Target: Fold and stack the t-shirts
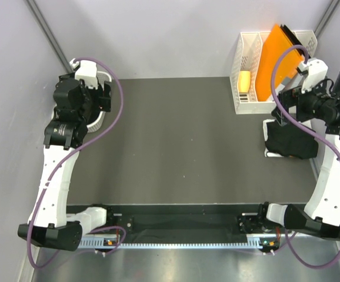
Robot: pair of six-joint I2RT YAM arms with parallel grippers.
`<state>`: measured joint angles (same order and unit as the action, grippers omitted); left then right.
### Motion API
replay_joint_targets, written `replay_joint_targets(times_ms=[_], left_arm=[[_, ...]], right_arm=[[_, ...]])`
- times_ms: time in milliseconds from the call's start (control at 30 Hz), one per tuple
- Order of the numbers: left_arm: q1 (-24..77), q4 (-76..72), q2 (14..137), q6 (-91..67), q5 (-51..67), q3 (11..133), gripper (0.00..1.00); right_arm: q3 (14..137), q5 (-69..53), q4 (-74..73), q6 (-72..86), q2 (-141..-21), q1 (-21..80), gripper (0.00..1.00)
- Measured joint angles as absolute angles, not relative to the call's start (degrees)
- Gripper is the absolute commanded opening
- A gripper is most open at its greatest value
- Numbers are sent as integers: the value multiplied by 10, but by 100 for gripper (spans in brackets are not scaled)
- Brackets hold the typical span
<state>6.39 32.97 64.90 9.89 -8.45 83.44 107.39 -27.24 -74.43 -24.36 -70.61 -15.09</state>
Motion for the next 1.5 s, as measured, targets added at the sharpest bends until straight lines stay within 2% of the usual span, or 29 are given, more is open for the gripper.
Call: replay_joint_targets(times_ms=[233, 567, 833, 1167, 1500], left_arm=[[64, 330, 649, 90, -76, 825, 99], [64, 324, 649, 95, -34, 814, 98], [64, 307, 631, 103, 8, 755, 98], [64, 270, 565, 106, 15, 657, 98], [64, 255, 563, 112, 1, 628, 98]], right_arm=[[1059, -289, -715, -278, -704, -150, 100], [876, -222, -642, -392, -630, -148, 100], [750, -154, -611, -470, -566, -147, 100], [865, -175, -644, -375, -572, -147, 100], [959, -216, -657, -246, -627, -147, 100]])
